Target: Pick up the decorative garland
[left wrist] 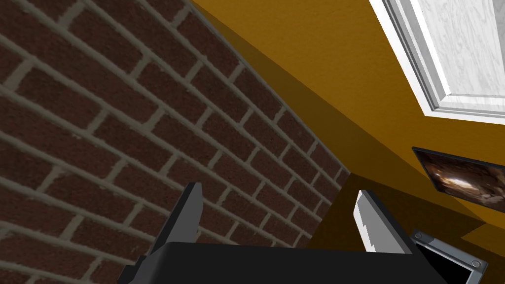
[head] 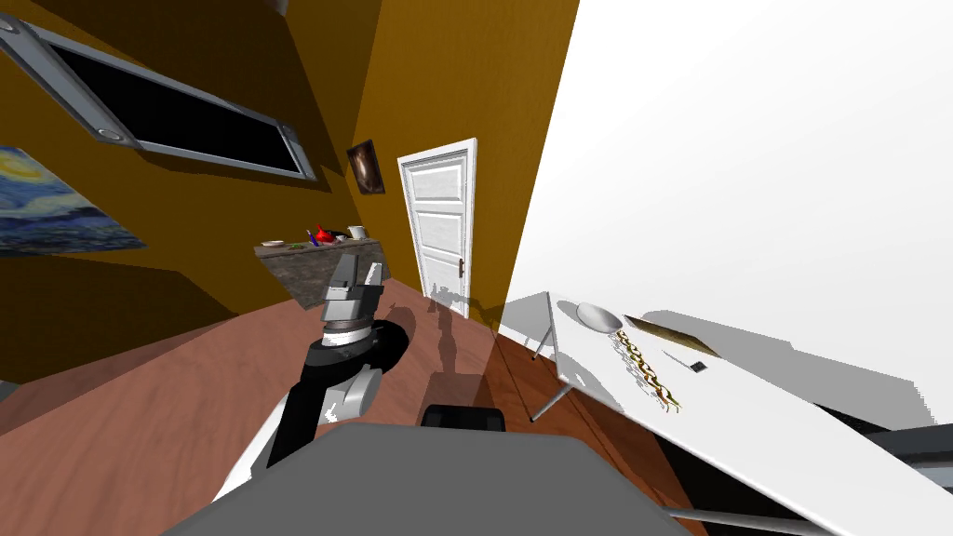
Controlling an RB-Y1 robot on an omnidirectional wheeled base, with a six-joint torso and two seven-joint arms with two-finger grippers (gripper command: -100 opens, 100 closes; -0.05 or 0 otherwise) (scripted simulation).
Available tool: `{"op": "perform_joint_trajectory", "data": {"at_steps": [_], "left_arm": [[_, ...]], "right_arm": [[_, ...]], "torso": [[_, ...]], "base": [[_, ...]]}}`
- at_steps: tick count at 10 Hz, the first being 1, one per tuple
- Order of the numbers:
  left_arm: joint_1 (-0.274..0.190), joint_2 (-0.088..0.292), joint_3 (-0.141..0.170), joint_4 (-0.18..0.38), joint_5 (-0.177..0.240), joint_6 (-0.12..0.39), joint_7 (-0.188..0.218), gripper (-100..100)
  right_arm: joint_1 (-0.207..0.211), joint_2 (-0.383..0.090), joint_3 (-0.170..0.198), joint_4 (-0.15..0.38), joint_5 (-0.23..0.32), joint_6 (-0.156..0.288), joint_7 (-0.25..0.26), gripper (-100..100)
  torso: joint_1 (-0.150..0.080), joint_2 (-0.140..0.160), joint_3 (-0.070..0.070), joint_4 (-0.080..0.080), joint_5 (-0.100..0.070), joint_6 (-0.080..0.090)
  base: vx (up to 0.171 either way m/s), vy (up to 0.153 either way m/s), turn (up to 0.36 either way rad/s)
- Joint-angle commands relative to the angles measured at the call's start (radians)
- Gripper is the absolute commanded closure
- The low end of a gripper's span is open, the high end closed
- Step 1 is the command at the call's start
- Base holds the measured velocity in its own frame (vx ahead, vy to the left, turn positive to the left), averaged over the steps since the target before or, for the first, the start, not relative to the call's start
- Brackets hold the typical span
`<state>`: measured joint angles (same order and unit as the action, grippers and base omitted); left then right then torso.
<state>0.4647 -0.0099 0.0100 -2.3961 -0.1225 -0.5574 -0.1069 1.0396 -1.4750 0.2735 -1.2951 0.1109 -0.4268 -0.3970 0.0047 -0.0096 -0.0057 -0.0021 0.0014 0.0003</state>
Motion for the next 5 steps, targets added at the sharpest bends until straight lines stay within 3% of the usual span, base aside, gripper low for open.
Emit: {"op": "perform_joint_trajectory", "data": {"at_steps": [1, 3, 5], "left_arm": [[0.000, 0.000, 0.000, 0.000, 0.000, 0.000, 0.000, 0], [0.000, 0.000, 0.000, 0.000, 0.000, 0.000, 0.000, 0], [0.000, 0.000, 0.000, 0.000, 0.000, 0.000, 0.000, 0]], "right_arm": [[0.028, -0.044, 0.010, 0.040, 0.003, -0.002, -0.012, -100], [0.059, -0.100, 0.032, 0.096, 0.012, 0.002, -0.030, -100], [0.071, -0.124, 0.042, 0.119, 0.016, 0.004, -0.037, -100]], "torso": [[0.000, 0.000, 0.000, 0.000, 0.000, 0.000], [-0.002, -0.002, -0.001, 0.000, 0.000, -0.001], [-0.006, -0.009, -0.005, -0.002, -0.002, -0.001]], "base": [[0.152, 0.056, 0.113], [0.244, 0.031, 0.190], [0.273, -0.045, 0.129]]}}
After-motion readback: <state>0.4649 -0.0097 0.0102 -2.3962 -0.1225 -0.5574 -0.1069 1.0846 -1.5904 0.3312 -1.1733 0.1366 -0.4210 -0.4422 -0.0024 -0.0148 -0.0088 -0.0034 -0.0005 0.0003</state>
